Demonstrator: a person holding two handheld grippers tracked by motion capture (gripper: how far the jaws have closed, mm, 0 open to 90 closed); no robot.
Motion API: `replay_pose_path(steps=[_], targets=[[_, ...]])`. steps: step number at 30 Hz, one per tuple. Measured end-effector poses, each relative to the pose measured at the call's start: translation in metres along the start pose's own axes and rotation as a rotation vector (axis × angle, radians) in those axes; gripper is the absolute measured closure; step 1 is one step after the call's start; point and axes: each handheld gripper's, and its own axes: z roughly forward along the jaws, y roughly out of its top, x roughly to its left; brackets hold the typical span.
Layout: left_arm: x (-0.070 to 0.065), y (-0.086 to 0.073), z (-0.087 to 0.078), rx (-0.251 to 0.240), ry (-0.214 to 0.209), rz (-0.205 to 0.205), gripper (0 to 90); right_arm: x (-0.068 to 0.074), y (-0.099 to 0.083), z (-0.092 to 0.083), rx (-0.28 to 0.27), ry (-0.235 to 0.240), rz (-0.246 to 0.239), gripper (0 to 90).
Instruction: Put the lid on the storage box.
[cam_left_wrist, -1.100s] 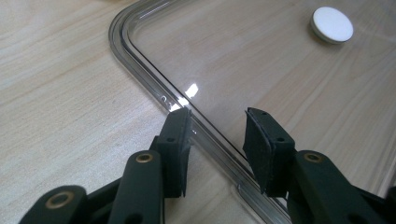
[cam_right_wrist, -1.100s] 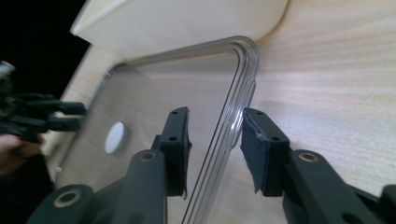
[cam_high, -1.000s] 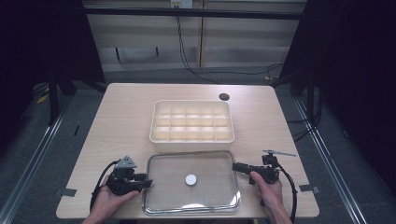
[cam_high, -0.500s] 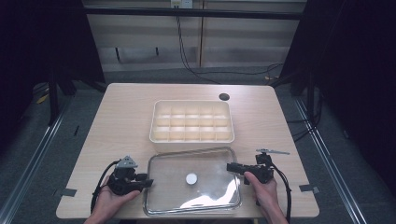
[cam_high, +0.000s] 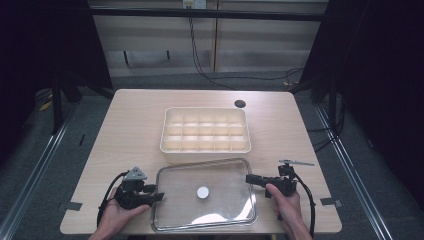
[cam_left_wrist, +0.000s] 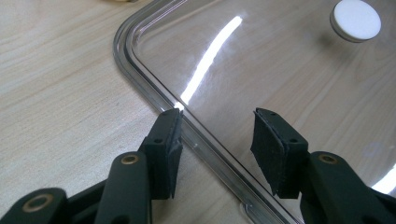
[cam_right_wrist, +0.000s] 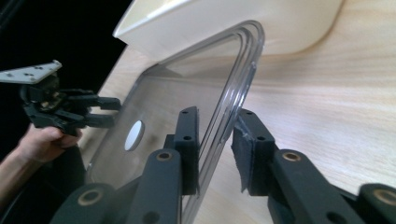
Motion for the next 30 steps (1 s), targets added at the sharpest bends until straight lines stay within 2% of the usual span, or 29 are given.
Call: replay_pose_path(steps=[2,4,5,6,8,9,13,14,15,18,23,27,30], targets=[[0.001,0.0,0.0,0.002,-0.006,-0.001,52.3,0.0,0.001,-0.001,0.008,0.011,-0.012,71.3],[0.0,0.0,0.001,-0.001,-0.018,0.002,52.2,0.0,0.001,0.002,0.03,0.08,-0.003,69.0],[0.0,0.0,0.001,-0.001,-0.018,0.002,52.3,0.0,0.001,0.002,0.03,0.08,-0.003,69.0],[0.0,0.001,0.001,0.0,-0.014,0.002,52.2,0.007,0.0,0.01,0.043,0.043,-0.019,67.1],[0.0,0.0,0.0,-0.001,-0.021,-0.004,52.2,0.009,0.001,0.011,0.052,0.03,-0.028,67.3],[0.002,0.0,0.0,0.0,-0.032,-0.01,51.5,0.008,0.004,0.01,0.038,0.063,-0.029,69.9],[0.003,0.001,0.0,-0.002,-0.048,-0.029,46.2,0.008,0.004,0.009,0.029,0.062,-0.04,71.0],[0.004,0.001,0.0,-0.003,-0.047,-0.037,44.7,0.008,0.004,0.008,0.025,0.072,-0.045,71.7],[0.004,0.001,0.0,-0.002,-0.038,-0.043,39.1,0.01,0.005,0.006,0.001,0.097,-0.053,73.2],[0.01,0.0,-0.002,-0.011,-0.084,-0.091,37.0,0.012,0.005,0.004,-0.009,0.11,-0.061,74.0],[0.01,0.0,-0.001,-0.013,-0.099,-0.093,33.7,0.013,0.004,0.003,-0.008,0.111,-0.068,74.1],[0.01,0.001,0.0,-0.01,-0.125,-0.087,36.1,0.013,0.004,0.004,-0.007,0.109,-0.068,74.0],[0.012,0.001,0.0,-0.006,-0.149,-0.098,39.1,0.013,0.004,0.005,0.006,0.076,-0.077,72.7]])
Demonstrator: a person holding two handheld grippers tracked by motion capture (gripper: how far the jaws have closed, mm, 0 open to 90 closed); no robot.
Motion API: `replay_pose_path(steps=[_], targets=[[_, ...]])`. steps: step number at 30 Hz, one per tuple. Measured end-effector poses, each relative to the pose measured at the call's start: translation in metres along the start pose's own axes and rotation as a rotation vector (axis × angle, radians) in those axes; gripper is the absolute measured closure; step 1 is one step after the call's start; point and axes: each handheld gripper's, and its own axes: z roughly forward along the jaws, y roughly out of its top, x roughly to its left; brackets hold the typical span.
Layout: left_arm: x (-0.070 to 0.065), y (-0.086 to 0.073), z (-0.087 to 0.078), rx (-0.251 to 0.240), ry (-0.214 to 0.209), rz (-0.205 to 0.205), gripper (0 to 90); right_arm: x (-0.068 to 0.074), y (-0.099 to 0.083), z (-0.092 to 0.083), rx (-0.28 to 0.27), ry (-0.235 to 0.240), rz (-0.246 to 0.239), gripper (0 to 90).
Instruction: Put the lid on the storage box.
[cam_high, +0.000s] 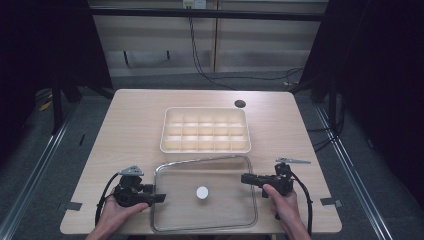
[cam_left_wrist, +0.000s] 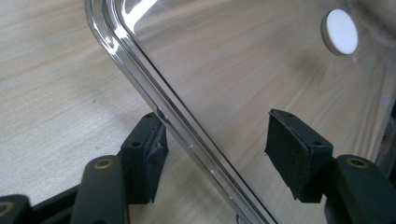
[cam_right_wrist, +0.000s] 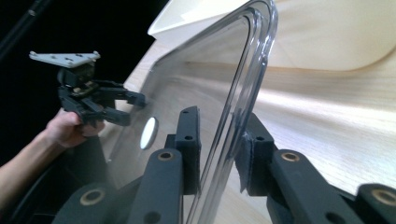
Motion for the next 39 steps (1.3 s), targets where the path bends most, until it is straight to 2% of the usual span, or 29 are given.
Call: replay_pose_path(steps=[5,6,7,8,15,16,18,24,32,36,39], targets=[[0.0,0.0,-0.001,-0.009,0.0,-0.011,42.1,0.001,-0.001,0.001,0.008,-0.029,-0.001,71.4],[0.001,0.001,-0.003,-0.031,0.001,-0.017,43.8,0.002,0.0,0.001,0.007,-0.047,-0.01,70.5],[0.001,0.001,-0.003,-0.031,0.001,-0.017,45.9,0.002,0.0,0.001,0.007,-0.047,-0.01,70.5],[0.001,0.001,-0.006,-0.071,0.009,-0.033,48.2,0.002,0.0,0.001,0.011,-0.058,-0.011,70.0],[0.001,0.001,-0.007,-0.077,0.008,-0.032,49.9,0.003,0.0,0.004,0.021,-0.097,-0.021,67.3],[0.002,0.001,-0.007,-0.087,-0.012,-0.037,50.1,0.004,0.0,0.005,0.021,-0.108,-0.02,66.9],[0.001,0.001,-0.008,-0.098,-0.026,-0.043,50.3,0.004,0.0,0.004,0.02,-0.11,-0.02,66.8],[-0.001,0.005,-0.014,-0.134,-0.032,-0.035,55.1,0.009,0.002,0.004,0.008,-0.141,-0.031,65.1],[-0.001,0.01,-0.018,-0.143,-0.005,-0.024,56.5,0.011,0.005,0.008,0.0,-0.163,-0.035,63.3],[0.0,0.012,-0.022,-0.161,-0.024,-0.024,60.6,0.012,0.006,0.006,-0.013,-0.16,-0.034,63.2],[-0.001,0.013,-0.023,-0.158,-0.019,-0.019,61.1,0.013,0.007,0.005,-0.017,-0.164,-0.037,63.2]])
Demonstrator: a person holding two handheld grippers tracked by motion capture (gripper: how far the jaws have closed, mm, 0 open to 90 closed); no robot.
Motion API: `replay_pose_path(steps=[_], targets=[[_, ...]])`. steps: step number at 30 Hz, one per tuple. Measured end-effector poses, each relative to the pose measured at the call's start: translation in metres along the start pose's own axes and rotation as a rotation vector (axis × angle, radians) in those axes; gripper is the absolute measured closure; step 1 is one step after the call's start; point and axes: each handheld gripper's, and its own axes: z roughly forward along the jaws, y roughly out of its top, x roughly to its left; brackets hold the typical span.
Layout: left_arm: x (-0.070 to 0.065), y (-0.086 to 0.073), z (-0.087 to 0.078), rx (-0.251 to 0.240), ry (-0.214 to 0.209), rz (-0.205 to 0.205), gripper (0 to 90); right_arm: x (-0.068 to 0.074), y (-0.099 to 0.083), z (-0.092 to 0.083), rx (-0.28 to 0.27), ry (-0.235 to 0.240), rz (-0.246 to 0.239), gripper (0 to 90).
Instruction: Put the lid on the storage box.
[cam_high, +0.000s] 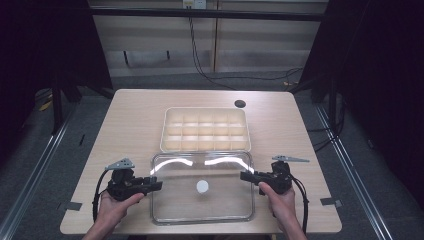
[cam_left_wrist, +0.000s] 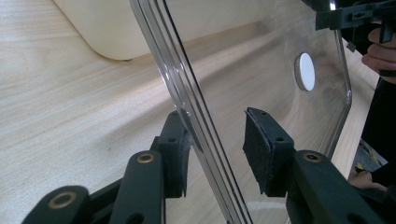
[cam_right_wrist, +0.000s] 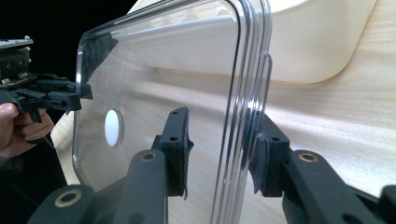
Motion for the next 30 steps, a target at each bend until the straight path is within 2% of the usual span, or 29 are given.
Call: replay_pose_path(steps=[4,7,15,18,20,25,30], targets=[[-0.002,0.003,-0.002,-0.008,0.0,0.014,62.7,0.001,0.001,-0.001,-0.005,-0.005,0.004,62.5],[-0.005,0.004,-0.004,-0.015,-0.001,0.02,63.8,0.003,0.004,-0.004,-0.012,-0.012,-0.016,62.4],[-0.007,0.008,-0.006,-0.029,0.0,0.021,66.3,0.005,0.006,-0.009,-0.022,-0.003,-0.011,64.4],[-0.009,0.009,-0.009,-0.047,-0.002,0.017,67.5,0.007,0.007,-0.012,-0.035,0.003,-0.013,65.3],[-0.012,0.01,-0.012,-0.048,0.006,0.043,67.8,0.01,0.007,-0.015,-0.044,0.003,-0.021,65.7],[-0.014,0.011,-0.015,-0.061,0.006,0.055,69.0,0.016,0.007,-0.02,-0.053,-0.001,-0.044,66.3],[-0.014,0.011,-0.019,-0.076,0.002,0.044,70.7,0.019,0.006,-0.021,-0.06,0.009,-0.039,66.5]])
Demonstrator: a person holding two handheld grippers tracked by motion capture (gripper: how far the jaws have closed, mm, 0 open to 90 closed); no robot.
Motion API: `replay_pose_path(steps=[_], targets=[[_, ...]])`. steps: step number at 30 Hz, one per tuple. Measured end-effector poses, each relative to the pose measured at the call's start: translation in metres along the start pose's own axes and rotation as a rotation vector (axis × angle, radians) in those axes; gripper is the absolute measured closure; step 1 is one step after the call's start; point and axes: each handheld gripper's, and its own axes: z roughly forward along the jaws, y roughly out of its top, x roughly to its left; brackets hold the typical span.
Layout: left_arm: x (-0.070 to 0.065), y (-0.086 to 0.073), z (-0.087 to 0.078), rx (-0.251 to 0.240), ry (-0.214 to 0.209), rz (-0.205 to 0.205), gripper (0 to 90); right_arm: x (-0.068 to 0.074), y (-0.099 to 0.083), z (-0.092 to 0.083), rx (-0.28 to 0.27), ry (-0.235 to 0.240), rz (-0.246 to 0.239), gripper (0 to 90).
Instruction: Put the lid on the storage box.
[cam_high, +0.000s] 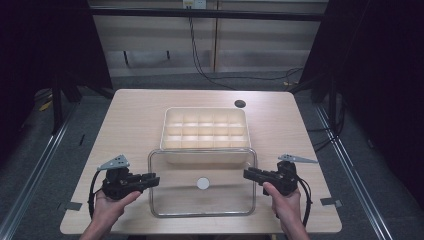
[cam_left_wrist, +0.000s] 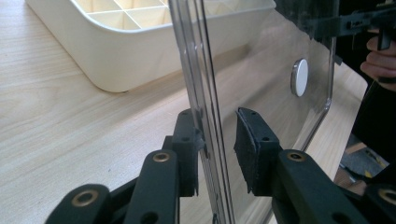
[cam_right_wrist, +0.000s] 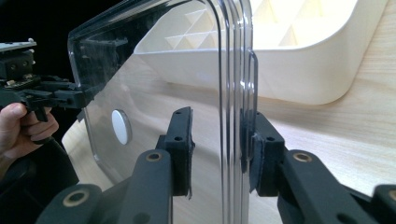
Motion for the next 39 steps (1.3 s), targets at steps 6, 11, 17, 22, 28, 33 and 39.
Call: replay_pose_path(steps=[6,11,17,22,28,33,39], targets=[[0.0,0.002,-0.003,-0.003,0.009,0.008,71.0,0.006,0.002,-0.001,-0.012,0.001,-0.012,66.5],[-0.003,0.003,-0.005,-0.016,0.01,0.016,70.9,0.009,0.005,-0.003,-0.018,-0.009,-0.032,66.4],[-0.004,0.006,-0.008,-0.024,0.006,0.024,71.0,0.014,0.009,-0.006,-0.038,-0.014,-0.04,66.5],[-0.006,0.008,-0.01,-0.029,0.001,0.028,71.1,0.015,0.009,-0.008,-0.043,-0.007,-0.037,66.5],[-0.009,0.01,-0.013,-0.036,0.0,0.035,71.2,0.019,0.011,-0.013,-0.055,-0.01,-0.051,66.5],[-0.012,0.014,-0.015,-0.05,0.009,0.025,71.3,0.022,0.014,-0.015,-0.067,-0.004,-0.056,66.8],[-0.013,0.02,-0.015,-0.055,0.004,0.032,71.3,0.021,0.018,-0.018,-0.081,-0.005,-0.051,66.8]])
